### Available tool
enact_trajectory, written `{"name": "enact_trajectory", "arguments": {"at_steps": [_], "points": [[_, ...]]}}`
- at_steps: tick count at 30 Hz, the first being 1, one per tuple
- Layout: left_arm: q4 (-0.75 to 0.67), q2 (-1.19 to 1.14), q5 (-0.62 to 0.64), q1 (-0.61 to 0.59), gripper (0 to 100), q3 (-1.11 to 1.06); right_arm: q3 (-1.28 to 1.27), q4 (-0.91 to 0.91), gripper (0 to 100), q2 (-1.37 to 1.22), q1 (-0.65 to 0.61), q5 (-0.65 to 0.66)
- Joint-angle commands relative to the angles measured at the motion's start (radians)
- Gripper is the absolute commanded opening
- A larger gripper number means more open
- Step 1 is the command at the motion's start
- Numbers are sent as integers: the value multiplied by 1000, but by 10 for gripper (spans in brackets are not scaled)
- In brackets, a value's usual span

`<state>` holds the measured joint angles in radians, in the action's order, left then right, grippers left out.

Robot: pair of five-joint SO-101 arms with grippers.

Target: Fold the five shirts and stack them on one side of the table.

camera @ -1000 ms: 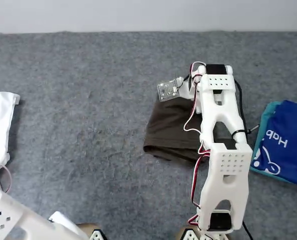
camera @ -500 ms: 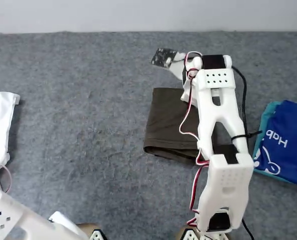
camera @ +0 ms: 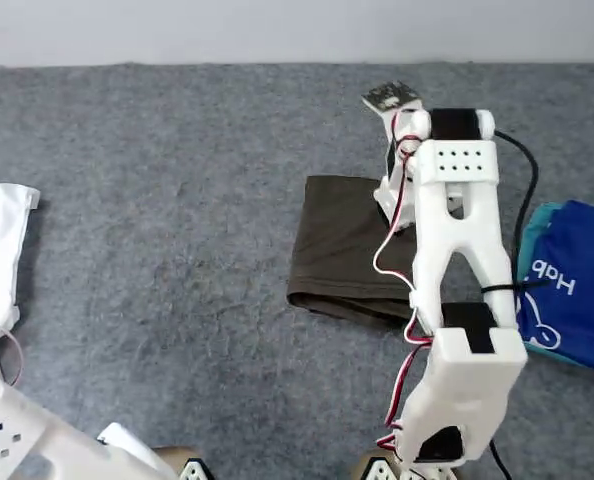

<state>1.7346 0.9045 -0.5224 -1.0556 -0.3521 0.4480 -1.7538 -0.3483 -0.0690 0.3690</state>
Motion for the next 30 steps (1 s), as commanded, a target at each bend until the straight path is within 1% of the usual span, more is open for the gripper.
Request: {"name": "enact_trajectory", "arguments": {"at_steps": [1,6,11,16,21,26,30], "points": [[11,8,-60,0,15,28,-121,-44,274,82,50,-43],[12,8,-71,-2,15,28,-273,-38,273,59,94,-44],[15,8,-69,-2,15,27,-288,25,266,-25,124,-49],[17,8,-69,-2,15,27,-287,84,143,-142,130,-44],[17,8,-69,-2,15,19,-285,93,134,-206,125,-46],[15,8,-69,-2,15,-44,-278,99,127,-203,130,-51],[11,8,-71,-2,15,-82,-262,71,65,-150,130,-52]]}}
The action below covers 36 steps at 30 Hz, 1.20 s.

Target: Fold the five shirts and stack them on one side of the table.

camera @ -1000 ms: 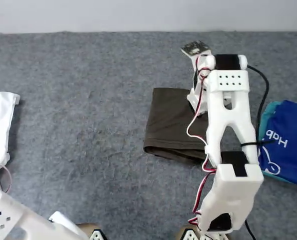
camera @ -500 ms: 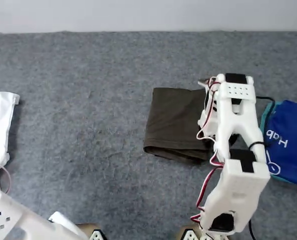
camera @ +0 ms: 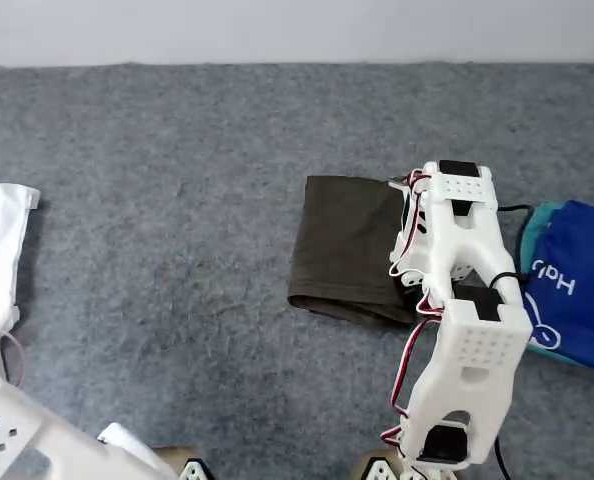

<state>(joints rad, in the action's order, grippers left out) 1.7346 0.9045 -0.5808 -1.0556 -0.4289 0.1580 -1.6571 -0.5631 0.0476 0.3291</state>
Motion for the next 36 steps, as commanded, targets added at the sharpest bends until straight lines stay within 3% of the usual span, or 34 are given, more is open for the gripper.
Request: {"name": "enact_trajectory", "arguments": {"at_steps": [1,9,20,36], "points": [[11,8,-12,-2,15,-10,37,-39,67,81,12,-11],[9,8,-14,0,15,-5,37,-64,83,150,10,-5],[9,8,-14,0,15,-5,126,-139,7,200,-4,-2],[9,6,-14,6,15,-12,-253,-134,9,423,-51,44]]}}
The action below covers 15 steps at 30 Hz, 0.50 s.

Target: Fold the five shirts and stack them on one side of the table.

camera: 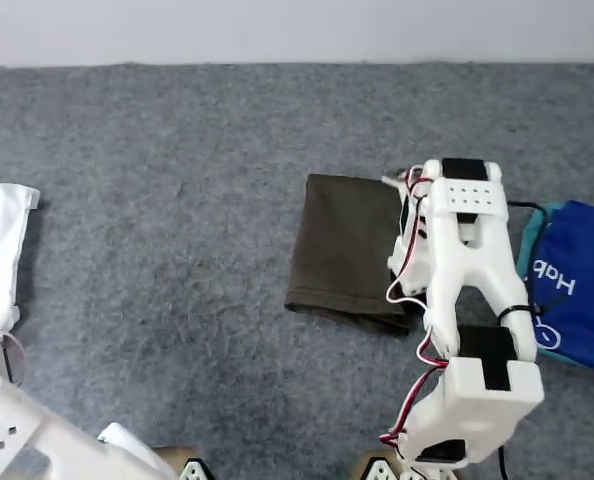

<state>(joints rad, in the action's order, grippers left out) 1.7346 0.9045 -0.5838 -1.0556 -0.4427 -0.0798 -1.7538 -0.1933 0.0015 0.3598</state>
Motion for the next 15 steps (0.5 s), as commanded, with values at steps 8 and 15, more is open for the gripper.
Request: {"name": "enact_trajectory", "arguments": {"at_steps": [8,15], "points": [[9,6,-11,6,15,2,-101,42,34,53,-7,14],[-9,6,-11,6,15,-28,-74,-39,324,76,-64,9]]}}
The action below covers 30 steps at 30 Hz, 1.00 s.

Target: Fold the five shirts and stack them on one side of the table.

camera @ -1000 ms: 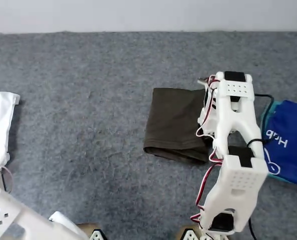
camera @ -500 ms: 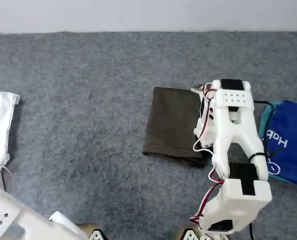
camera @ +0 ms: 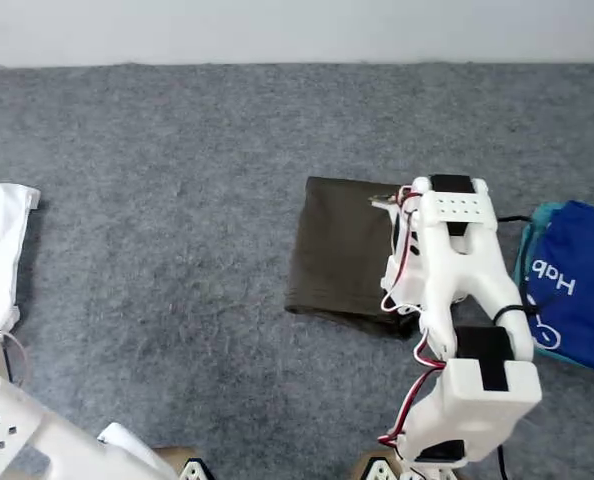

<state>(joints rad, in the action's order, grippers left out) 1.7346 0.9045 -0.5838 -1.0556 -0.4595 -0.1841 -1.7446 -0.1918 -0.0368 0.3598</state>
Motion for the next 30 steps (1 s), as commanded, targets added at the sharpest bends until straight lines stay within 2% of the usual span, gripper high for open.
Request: {"name": "enact_trajectory", "arguments": {"at_steps": [1,9,14,20,23,27,30], "points": [[-11,6,-11,5,15,-21,46,-51,319,85,-33,9],[-12,6,-11,6,15,-28,275,4,168,165,-33,14],[-12,6,-11,6,15,-28,327,302,5,70,-28,15],[-12,6,-12,6,15,-24,330,641,24,-110,41,15],[-12,6,-12,6,15,-24,330,750,25,-173,87,12],[-12,6,-12,6,15,-27,327,809,25,-248,125,11],[-25,6,-12,6,15,-28,339,757,25,-283,120,11]]}}
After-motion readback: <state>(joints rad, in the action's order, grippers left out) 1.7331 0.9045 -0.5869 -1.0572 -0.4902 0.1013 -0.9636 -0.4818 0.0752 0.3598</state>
